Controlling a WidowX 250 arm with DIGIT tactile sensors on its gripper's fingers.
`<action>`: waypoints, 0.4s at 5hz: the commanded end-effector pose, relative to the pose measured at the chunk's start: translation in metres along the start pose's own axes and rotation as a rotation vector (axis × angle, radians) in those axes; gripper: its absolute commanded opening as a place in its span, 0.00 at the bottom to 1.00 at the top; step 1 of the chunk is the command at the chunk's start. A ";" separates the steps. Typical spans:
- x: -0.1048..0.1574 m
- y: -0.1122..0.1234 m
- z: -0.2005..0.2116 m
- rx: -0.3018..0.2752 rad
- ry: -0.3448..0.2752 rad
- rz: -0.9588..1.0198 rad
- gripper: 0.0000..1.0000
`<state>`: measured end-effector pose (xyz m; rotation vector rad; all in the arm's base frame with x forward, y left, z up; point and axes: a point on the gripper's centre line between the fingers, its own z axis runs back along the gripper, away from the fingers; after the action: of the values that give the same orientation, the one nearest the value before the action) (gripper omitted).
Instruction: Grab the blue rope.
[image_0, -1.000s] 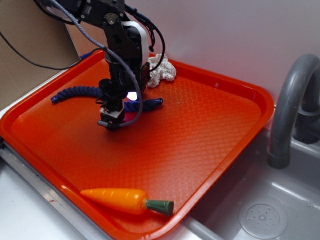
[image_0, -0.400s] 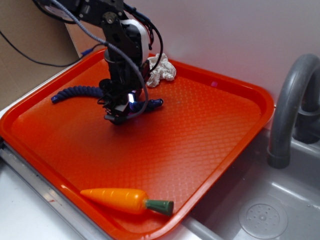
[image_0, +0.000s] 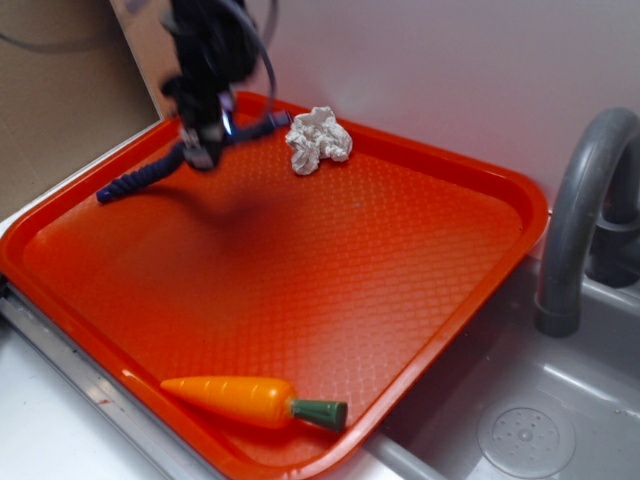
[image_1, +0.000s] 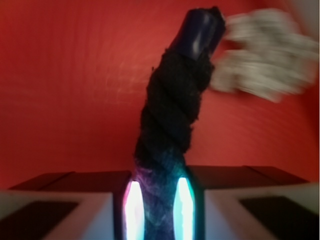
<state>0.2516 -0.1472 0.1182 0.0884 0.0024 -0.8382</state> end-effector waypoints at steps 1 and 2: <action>-0.066 0.001 0.084 0.026 -0.122 0.529 0.00; -0.082 -0.001 0.103 0.086 -0.090 0.698 0.00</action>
<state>0.2009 -0.0745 0.2136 0.1418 -0.0784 -0.1418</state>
